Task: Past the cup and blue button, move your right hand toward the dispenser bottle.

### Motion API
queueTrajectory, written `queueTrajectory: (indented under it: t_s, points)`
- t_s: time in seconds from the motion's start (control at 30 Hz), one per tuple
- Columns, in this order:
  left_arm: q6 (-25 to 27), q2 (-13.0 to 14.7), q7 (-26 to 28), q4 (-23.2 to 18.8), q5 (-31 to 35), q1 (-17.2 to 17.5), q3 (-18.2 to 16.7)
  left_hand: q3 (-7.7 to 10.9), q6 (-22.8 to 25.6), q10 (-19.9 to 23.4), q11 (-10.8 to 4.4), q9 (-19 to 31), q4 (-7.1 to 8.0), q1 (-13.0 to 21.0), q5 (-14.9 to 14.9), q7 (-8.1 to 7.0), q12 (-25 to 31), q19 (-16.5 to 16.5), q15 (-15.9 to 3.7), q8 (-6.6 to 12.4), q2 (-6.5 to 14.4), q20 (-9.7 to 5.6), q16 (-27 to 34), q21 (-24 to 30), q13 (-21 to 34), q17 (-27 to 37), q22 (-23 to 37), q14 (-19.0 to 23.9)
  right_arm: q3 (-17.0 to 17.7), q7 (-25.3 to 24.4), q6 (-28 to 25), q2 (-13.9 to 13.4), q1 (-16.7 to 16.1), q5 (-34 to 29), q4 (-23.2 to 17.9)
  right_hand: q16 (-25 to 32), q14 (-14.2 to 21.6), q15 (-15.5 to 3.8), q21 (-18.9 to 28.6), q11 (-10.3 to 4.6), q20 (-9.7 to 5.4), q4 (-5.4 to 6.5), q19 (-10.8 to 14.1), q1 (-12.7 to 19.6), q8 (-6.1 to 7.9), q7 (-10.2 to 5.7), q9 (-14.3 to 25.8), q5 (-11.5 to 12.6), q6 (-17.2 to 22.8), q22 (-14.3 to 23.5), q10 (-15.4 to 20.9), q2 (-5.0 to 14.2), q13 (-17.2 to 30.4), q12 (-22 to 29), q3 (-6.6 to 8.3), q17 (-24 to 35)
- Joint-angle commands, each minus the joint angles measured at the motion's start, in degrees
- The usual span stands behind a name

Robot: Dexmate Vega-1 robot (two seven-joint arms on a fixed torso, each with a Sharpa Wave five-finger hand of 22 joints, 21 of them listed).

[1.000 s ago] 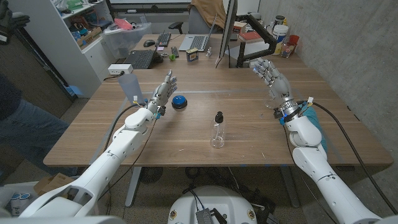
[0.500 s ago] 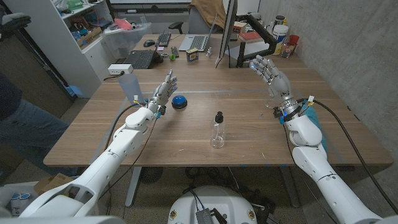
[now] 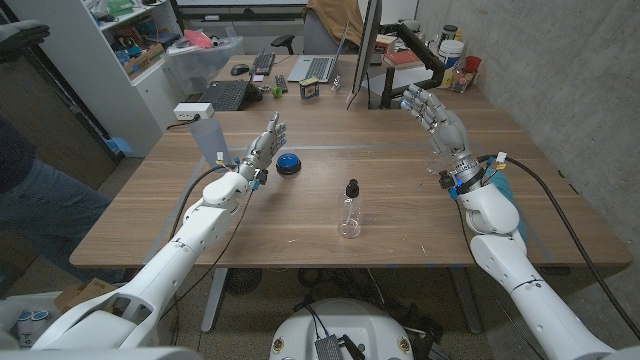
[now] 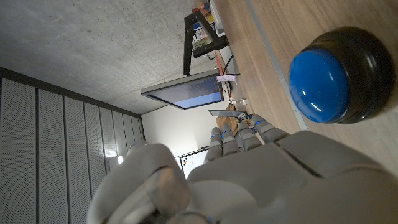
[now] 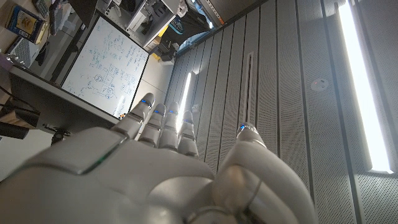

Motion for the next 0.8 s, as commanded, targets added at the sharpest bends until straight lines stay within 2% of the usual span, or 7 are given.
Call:
queueTrajectory:
  t_s: [0.03,0.8]
  points:
    - [0.27,0.22,-0.03,-0.27,0.3,-0.13,0.09,-0.59,0.21,0.24,-0.07,0.34,0.05,0.37,0.03,-0.14,0.27,0.05,0.36,0.14,0.2,0.08,0.28,0.18,0.21,0.17,0.08,0.04,-0.22,0.39,1.37,-0.49,-0.33,-0.5,-1.33,-0.08,0.69,0.17,-0.2,-0.1,0.5,-0.27,-0.06,0.1,0.14,0.11,0.21,0.31,0.49,0.2,0.61,0.12,0.21,0.23,0.01,0.12]
    - [-0.76,0.78,1.99,-1.25,1.53,0.5,0.33,-0.91,-1.31,0.06,-0.09,0.35,0.05,0.52,0.0,-0.41,0.21,0.0,0.34,-0.46,0.39,0.43,0.3,0.2,0.21,0.18,0.09,0.07,-0.62,0.84,4.08,-1.47,-1.09,-2.37,-3.93,-0.12,0.72,0.08,-0.27,0.06,0.65,-0.51,-0.14,0.13,0.02,0.04,0.21,0.33,0.44,0.2,0.68,0.0,0.21,0.16,-0.05,0.11]
